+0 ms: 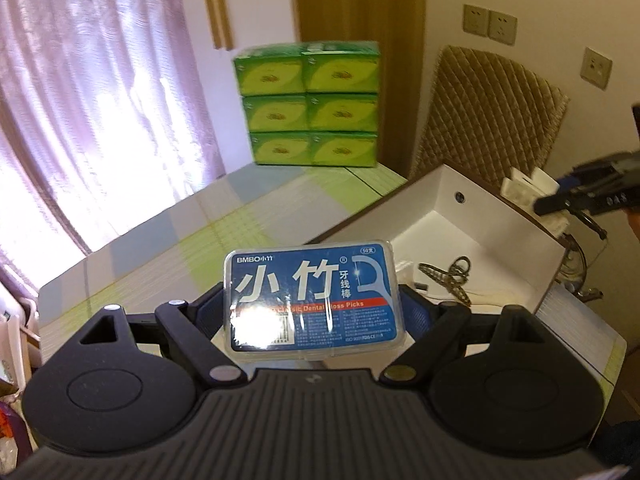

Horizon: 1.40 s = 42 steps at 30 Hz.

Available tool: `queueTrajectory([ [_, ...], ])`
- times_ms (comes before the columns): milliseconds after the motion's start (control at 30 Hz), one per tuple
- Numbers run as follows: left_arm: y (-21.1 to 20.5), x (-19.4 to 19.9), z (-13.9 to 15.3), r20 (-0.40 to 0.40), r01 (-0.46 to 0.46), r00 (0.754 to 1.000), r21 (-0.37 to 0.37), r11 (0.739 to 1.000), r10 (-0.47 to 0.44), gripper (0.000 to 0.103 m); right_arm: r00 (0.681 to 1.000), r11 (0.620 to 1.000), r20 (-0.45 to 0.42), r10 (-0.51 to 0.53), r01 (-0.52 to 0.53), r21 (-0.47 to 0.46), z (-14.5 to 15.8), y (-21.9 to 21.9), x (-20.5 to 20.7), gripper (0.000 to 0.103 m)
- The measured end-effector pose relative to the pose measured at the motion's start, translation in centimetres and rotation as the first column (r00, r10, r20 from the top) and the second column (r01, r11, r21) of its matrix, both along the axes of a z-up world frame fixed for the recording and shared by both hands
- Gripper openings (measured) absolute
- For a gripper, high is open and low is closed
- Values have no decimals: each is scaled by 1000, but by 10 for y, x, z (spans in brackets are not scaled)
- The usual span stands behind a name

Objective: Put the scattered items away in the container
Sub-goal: 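Carry the hair clip and floss-pick box over the brown box, then open both tools to drop the hair clip and floss-pick box in the box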

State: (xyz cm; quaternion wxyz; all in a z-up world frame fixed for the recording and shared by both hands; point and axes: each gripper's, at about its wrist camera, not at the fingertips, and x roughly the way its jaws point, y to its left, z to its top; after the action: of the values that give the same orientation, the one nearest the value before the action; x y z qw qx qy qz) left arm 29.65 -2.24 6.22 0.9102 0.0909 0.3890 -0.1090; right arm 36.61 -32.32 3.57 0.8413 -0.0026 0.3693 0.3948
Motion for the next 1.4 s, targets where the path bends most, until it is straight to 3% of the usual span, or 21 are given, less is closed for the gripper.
queueTrajectory([
  [267, -29, 25, -16, -52, 77, 996, 19, 997, -76, 85, 999, 998, 6, 35, -34, -48, -7, 7, 22, 43],
  [533, -58, 53, -50, -131, 150, 982, 77, 986, -139, 85, 998, 989, -20, 66, -68, -132, -31, 22, 46, 43],
  [900, -75, 87, -102, -222, 195, 964, 212, 958, -147, 85, 993, 963, -23, 117, -120, -242, -64, 58, 70, 43],
  [1400, -79, 108, -152, -326, 238, 934, 263, 935, -146, 85, 978, 895, 23, 209, -182, -408, -97, 97, 82, 43],
])
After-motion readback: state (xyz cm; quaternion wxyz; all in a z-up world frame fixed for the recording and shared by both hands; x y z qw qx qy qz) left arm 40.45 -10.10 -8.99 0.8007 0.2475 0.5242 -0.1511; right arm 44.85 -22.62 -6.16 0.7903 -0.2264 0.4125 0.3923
